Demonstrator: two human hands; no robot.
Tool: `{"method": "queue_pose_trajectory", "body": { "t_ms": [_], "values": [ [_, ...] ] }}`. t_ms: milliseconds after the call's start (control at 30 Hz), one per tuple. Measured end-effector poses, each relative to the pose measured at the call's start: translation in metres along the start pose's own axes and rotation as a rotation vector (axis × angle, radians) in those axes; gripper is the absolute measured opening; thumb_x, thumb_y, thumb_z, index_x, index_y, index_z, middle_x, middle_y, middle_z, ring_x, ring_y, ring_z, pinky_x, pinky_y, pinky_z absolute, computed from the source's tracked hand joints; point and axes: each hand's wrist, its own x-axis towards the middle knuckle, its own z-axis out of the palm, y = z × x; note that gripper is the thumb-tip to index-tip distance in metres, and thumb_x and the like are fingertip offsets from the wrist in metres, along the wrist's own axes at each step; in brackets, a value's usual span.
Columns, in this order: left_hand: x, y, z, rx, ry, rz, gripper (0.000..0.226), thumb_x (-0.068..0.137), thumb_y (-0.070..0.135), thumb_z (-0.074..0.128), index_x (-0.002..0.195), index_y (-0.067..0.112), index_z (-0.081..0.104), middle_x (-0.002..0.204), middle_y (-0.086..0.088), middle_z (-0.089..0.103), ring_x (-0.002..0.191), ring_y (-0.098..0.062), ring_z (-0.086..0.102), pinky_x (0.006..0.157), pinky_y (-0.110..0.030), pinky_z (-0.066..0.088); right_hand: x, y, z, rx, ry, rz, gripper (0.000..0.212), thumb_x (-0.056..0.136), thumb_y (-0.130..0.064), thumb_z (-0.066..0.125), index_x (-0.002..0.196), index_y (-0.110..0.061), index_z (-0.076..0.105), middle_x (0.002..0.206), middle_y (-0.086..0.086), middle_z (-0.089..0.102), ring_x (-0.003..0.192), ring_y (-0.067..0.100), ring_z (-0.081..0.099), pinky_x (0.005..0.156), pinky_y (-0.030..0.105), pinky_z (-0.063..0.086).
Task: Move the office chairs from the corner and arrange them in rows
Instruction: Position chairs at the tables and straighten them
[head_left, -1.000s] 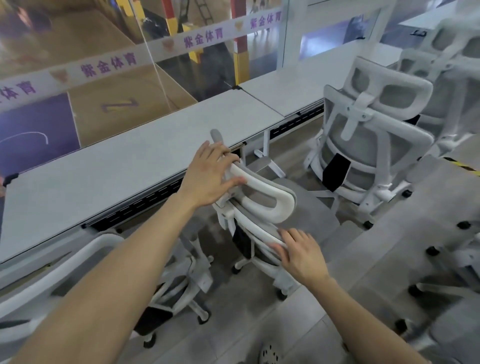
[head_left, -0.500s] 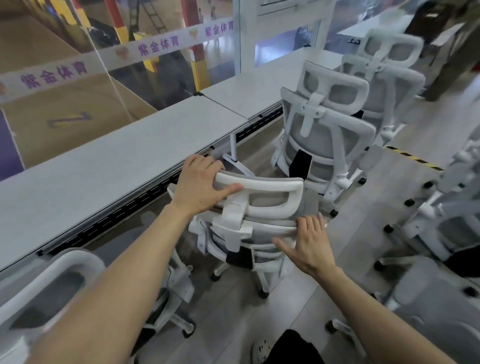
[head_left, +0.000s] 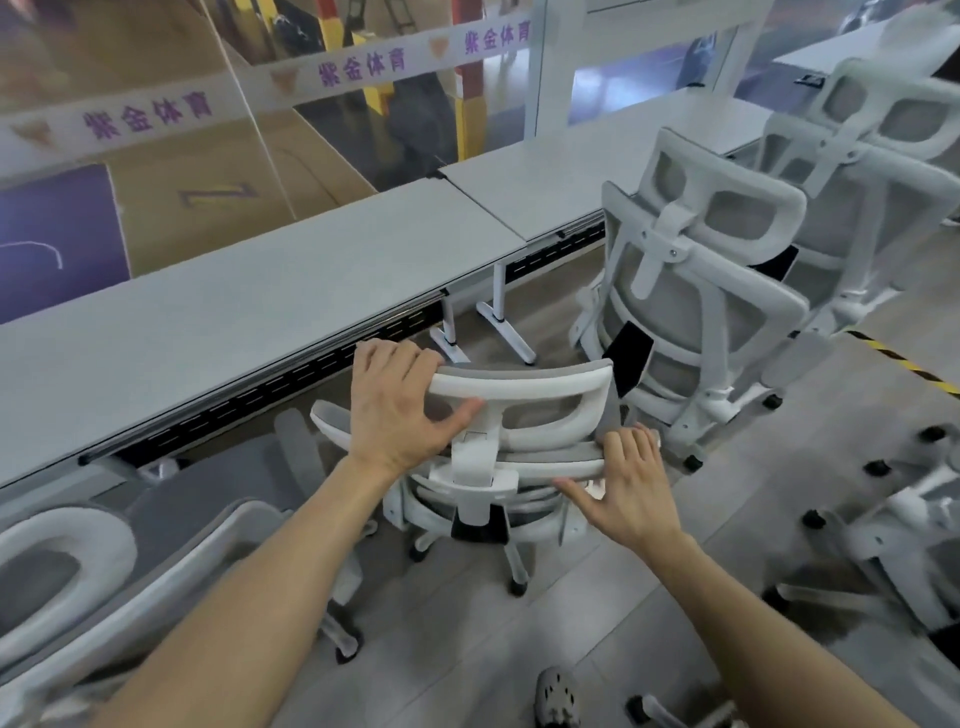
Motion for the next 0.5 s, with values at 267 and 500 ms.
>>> {"method": "queue_pose_trajectory", "body": {
  "t_ms": [267,500],
  "values": [
    [0.035,0.027,0.028,0.14,0.012,-0.102,0.063,0.098,0.077,0.06,0.09,0.015,0.068,0.086,-0.002,0.059,0.082,-0.028,0.055,0.089,-0.048,0.045,0.076,0.07,0.025,0.025,-0.102,-0.143,0.074,0.093,-0.084,0.06,0.102,-0.011,0.053,0.097,0.003,0.05,0.103,0.031,0.055,0.129,0.054,0.03],
    [0.066,0.017,0.036,0.171,-0.107,-0.119,0.069,0.094,0.089,0.052,0.083,0.024,0.071,0.078,0.007,0.061,0.076,-0.022,0.059,0.081,-0.045,0.045,0.112,0.085,0.03,0.011,-0.136,-0.219,0.074,0.099,-0.083,0.047,0.104,-0.009,0.054,0.1,0.003,0.05,0.107,0.032,0.054,0.134,0.054,0.023]
  ]
}}
